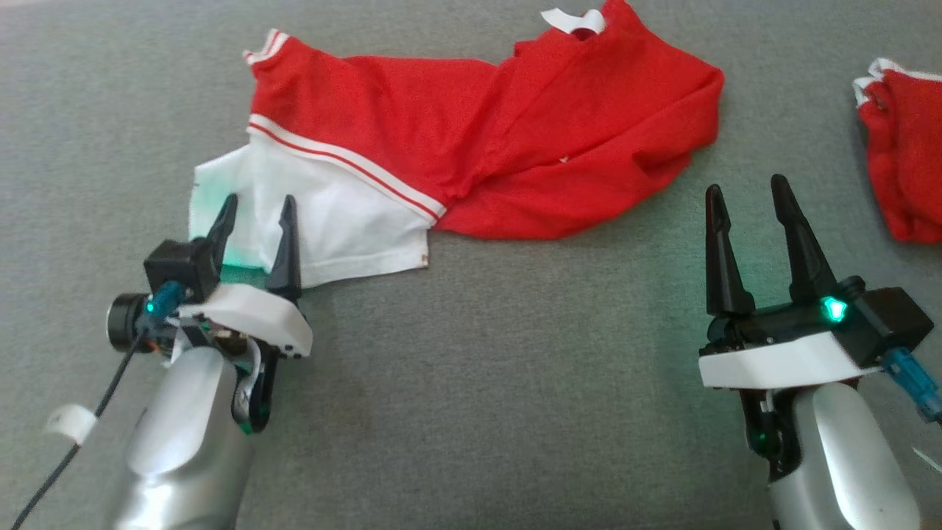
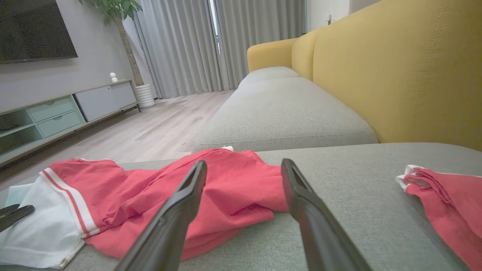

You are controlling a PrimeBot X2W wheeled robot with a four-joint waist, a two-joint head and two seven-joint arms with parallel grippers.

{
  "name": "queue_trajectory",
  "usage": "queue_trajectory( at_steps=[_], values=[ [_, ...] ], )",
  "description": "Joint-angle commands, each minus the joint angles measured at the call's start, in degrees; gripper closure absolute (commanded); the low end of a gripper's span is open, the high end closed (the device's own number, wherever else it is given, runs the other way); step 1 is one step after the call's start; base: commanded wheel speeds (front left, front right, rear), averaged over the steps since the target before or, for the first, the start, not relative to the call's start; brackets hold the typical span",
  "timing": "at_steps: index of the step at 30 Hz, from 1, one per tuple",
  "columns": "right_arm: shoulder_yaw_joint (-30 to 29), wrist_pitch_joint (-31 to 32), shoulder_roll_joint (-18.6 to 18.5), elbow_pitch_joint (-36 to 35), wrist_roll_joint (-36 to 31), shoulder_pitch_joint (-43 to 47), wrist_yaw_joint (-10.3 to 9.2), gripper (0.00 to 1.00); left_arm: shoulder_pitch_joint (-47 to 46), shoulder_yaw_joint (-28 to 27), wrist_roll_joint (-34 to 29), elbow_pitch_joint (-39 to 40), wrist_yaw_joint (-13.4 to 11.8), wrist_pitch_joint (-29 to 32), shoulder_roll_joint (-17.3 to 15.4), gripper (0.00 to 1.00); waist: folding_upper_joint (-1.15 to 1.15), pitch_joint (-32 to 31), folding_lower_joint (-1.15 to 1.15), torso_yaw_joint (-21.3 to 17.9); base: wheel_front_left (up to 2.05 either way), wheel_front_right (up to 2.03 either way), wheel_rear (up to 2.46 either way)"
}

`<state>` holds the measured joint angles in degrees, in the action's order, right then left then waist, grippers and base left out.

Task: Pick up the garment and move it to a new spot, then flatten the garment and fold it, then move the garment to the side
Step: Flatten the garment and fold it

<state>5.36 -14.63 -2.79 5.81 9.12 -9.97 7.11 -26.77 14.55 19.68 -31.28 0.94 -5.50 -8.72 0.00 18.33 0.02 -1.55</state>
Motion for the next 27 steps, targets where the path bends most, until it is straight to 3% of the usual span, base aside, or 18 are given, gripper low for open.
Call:
queue_trajectory(
  at_steps=[1, 7, 9, 18, 27],
  values=[
    [1.41, -0.37, -0.09, -2.03, 0.5, -1.37, 0.37, 0.0, -2.03, -2.3, -0.32, 1.11, -0.42, 0.02, -1.74, 0.0, 0.0, 0.68, -0.02, -0.74, 0.0, 0.0, 0.0],
    [1.27, -0.37, -0.09, -2.0, 1.01, -1.66, 0.37, 0.0, -4.57, -1.95, 0.18, -2.53, 0.23, 0.1, -1.61, 0.0, 0.0, 1.03, -0.02, -1.87, 0.0, 0.0, 0.0],
    [1.26, -0.37, -0.09, -1.92, 1.1, -1.63, 0.37, 0.0, -4.69, -1.7, 0.39, -3.04, 0.82, -0.58, -1.47, 1.0, 0.0, 0.88, -0.02, -2.06, 0.0, 0.0, 0.0],
    [2.06, -0.37, -0.09, -1.29, 1.51, -2.45, 0.37, 0.0, -8.05, -2.38, 1.97, 0.83, 3.06, -7.14, -1.05, 1.0, 0.0, -0.02, -0.02, -2.88, 0.0, 0.0, 0.0],
    [3.63, -0.37, -0.09, -0.76, 2.77, -3.87, 0.37, 0.0, -24.76, -2.07, 2.95, 1.72, 5.35, -8.07, -2.04, 1.0, 0.0, -1.37, -0.02, -5.01, 0.0, 0.0, 0.0]
  ],
)
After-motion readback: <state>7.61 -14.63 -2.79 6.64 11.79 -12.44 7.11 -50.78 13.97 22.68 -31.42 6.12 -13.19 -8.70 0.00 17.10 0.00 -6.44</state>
